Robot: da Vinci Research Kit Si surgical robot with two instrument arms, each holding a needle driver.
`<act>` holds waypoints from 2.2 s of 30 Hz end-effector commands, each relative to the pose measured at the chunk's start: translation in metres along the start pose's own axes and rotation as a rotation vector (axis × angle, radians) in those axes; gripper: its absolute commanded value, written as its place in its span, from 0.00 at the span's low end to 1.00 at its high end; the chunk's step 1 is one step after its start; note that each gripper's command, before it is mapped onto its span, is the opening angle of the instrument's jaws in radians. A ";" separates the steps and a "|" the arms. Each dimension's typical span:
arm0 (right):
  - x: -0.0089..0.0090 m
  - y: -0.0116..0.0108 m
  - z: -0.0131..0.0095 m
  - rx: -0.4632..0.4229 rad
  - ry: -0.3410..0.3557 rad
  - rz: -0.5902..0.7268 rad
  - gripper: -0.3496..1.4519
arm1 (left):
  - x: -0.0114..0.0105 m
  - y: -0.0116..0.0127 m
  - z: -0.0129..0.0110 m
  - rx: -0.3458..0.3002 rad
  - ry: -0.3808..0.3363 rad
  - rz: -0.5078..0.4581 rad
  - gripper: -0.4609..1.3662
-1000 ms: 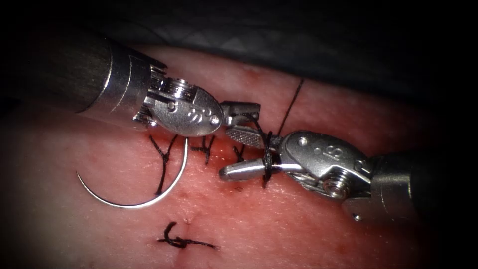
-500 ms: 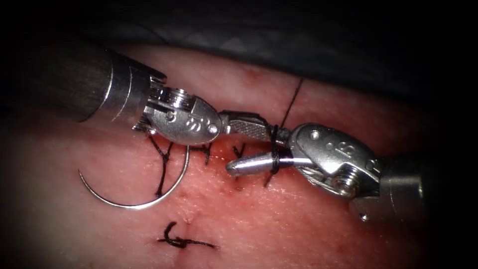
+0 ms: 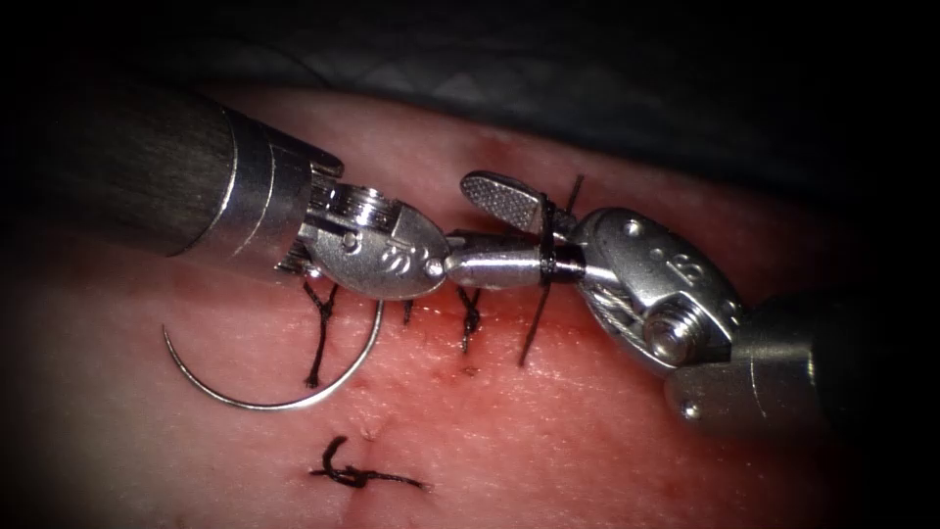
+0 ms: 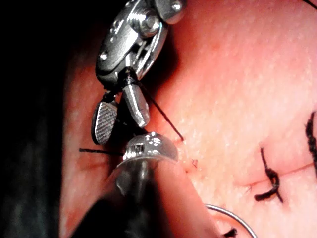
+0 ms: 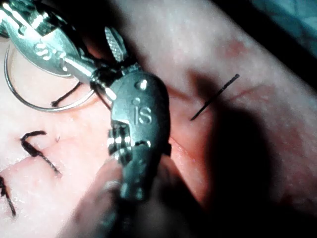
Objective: Wound Closure
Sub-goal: Wrap suture counter-clockwise around right hand, then grab suture tail
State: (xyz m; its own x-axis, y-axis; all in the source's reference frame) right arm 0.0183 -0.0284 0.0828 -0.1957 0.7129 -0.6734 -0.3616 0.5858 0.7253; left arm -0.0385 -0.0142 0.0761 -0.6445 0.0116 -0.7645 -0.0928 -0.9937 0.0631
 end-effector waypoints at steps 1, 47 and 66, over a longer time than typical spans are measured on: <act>-0.0002 0.0000 0.0001 -0.027 -0.016 0.002 0.58 | 0.0001 0.0001 -0.0001 -0.008 0.001 -0.002 0.06; -0.0055 0.0042 -0.0048 -0.627 -0.230 0.197 0.48 | 0.0014 0.0028 0.0011 -0.007 0.004 -0.023 0.06; -0.0078 0.0078 -0.0064 -0.799 -0.290 0.246 0.71 | 0.0017 0.0018 0.0028 -0.001 -0.001 -0.025 0.06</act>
State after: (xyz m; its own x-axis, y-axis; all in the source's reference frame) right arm 0.0109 -0.0318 0.0932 -0.1568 0.9159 -0.3695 -0.8908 0.0304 0.4534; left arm -0.0422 -0.0155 0.0769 -0.6428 0.0365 -0.7652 -0.1143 -0.9922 0.0488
